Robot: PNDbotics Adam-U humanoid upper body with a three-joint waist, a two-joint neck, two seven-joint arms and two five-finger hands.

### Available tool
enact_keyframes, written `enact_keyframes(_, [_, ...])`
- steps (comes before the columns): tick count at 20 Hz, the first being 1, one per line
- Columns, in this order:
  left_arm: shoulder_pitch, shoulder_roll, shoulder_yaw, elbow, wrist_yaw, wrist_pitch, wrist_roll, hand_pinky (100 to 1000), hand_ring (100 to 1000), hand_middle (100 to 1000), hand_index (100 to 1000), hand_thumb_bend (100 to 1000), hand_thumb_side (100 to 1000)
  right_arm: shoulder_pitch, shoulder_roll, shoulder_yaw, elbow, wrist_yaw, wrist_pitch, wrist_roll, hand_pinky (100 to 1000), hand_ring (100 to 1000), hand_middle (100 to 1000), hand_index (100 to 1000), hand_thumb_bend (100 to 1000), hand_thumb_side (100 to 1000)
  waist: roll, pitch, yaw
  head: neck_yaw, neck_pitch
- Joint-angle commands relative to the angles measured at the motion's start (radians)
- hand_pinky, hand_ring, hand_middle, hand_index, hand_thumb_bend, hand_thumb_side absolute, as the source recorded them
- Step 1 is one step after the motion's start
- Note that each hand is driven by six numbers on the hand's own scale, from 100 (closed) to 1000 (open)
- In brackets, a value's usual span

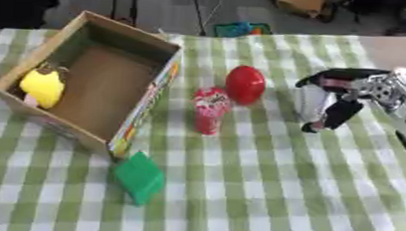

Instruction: Pick up objects on the table and place them in the box.

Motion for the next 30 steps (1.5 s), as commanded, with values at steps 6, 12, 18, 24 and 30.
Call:
enact_keyframes(6, [-0.009,0.014,0.009,-0.014,-0.005,0.001,0.010,676,582,661,714,100,1000,-0.021,-0.017,-0.022,0.035,-0.029,-0.025,-0.030,198,612,789,850,448,263,0.000,-0.021,-0.001,0.001,-0.008])
enact_keyframes(12, [-0.010,0.014,0.009,-0.014,-0.008,0.002,0.015,677,582,661,713,100,1000,-0.020,-0.015,-0.023,0.055,-0.044,-0.034,-0.050,156,601,777,837,390,227,0.002,-0.020,-0.002,0.000,-0.011])
enact_keyframes(18, [-0.012,0.014,0.010,-0.014,-0.011,0.005,0.023,684,582,661,712,100,1000,0.000,-0.021,-0.026,0.051,-0.103,-0.031,-0.070,128,597,775,826,347,182,0.004,-0.018,-0.004,-0.001,-0.011])
enact_keyframes(24, [-0.013,0.014,0.011,-0.014,-0.011,0.007,0.031,699,585,662,710,100,1000,0.009,-0.018,-0.023,0.051,-0.132,-0.006,-0.099,110,586,762,777,280,129,0.007,-0.016,-0.004,-0.003,-0.012])
enact_keyframes(30, [-0.014,0.013,0.010,-0.014,-0.013,0.008,0.036,709,585,662,708,100,1000,0.004,-0.015,-0.017,0.050,-0.138,0.009,-0.124,100,566,740,726,247,109,0.007,-0.016,-0.005,-0.004,-0.011])
